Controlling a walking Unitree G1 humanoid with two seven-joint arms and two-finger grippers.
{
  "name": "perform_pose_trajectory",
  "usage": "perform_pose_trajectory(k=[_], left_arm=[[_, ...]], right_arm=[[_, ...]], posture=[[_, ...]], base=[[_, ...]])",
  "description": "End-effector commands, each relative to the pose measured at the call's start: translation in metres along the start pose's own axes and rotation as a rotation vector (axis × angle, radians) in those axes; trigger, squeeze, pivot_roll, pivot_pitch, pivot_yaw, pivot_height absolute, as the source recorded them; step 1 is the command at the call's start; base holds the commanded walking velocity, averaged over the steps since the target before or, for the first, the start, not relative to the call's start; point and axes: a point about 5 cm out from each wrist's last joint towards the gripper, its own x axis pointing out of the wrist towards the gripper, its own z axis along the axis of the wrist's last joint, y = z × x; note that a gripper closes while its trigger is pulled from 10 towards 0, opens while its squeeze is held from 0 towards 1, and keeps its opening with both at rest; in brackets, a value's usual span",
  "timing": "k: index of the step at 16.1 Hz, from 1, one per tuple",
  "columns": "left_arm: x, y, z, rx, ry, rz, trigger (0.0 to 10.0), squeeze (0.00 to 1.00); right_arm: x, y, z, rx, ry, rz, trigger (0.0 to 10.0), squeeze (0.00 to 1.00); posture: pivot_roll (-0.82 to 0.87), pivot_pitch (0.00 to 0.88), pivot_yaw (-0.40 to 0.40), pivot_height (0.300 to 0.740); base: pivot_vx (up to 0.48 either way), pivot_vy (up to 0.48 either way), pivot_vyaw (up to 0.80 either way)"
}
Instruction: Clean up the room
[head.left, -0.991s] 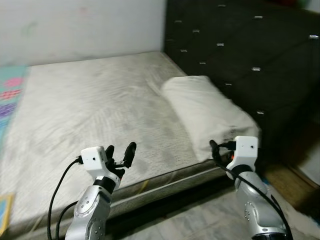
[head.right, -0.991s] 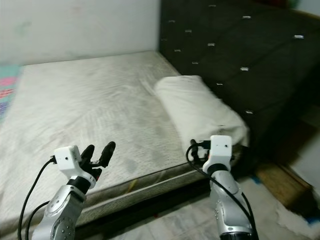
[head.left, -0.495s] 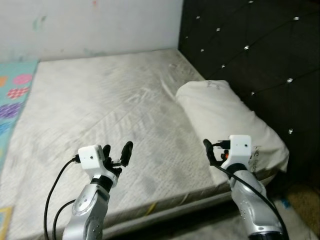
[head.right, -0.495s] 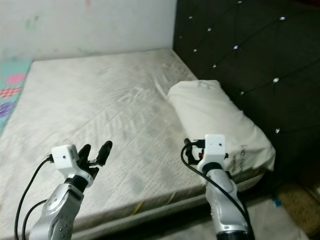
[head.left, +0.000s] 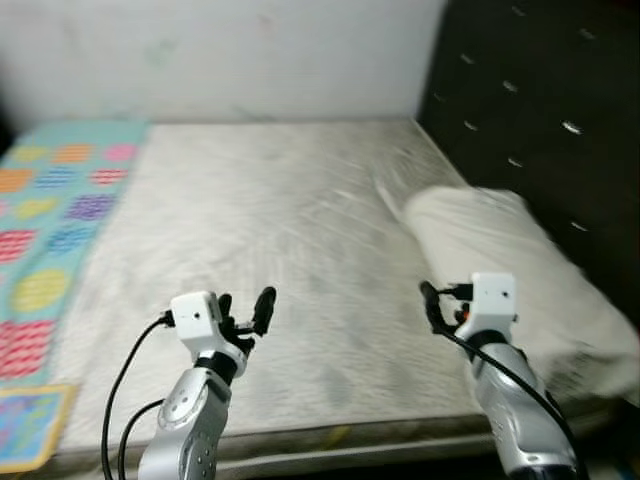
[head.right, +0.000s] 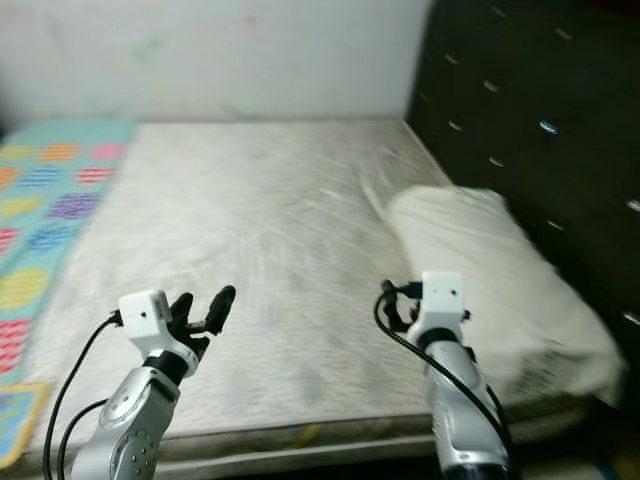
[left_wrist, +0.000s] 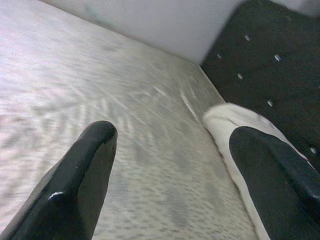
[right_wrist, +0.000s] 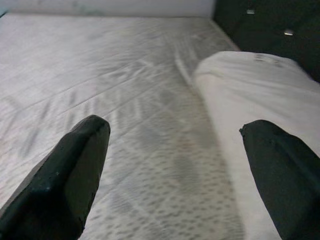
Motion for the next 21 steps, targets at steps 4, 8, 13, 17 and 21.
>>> perform_pose_trajectory(k=[4, 8, 13, 17, 21], left_arm=[[0.001, 0.003, 0.002, 0.015, -0.003, 0.017, 10.0, 0.0], [0.005, 0.001, 0.004, 0.02, -0.008, 0.013, 10.0, 0.0], [0.006, 0.002, 0.003, 0.022, -0.006, 0.027, 10.0, 0.0], [0.007, 0.003, 0.003, 0.029, -0.006, 0.032, 10.0, 0.0], [0.008, 0.004, 0.003, 0.038, -0.003, 0.042, 10.0, 0.0]], right_arm=[[0.004, 0.013, 0.006, 0.007, -0.02, 0.05, 10.0, 0.0], [0.013, 0.021, 0.016, -0.01, -0.048, 0.094, 10.0, 0.0], [0.009, 0.023, 0.008, -0.015, -0.019, 0.128, 10.0, 0.0], [0.008, 0.031, 0.008, -0.022, -0.029, 0.172, 10.0, 0.0], [0.009, 0.031, 0.007, -0.015, -0.023, 0.181, 10.0, 0.0]], posture=[[-0.1, 0.0, -0.008, 0.74], [-0.11, 0.0, -0.001, 0.74], [-0.11, 0.0, -0.013, 0.74], [-0.11, 0.0, -0.015, 0.74], [-0.11, 0.0, -0.016, 0.74]], base=[[0.0, 0.48, 0.4], [0.0, 0.48, 0.0], [0.0, 0.48, 0.0], [0.0, 0.48, 0.0], [0.0, 0.48, 0.0]])
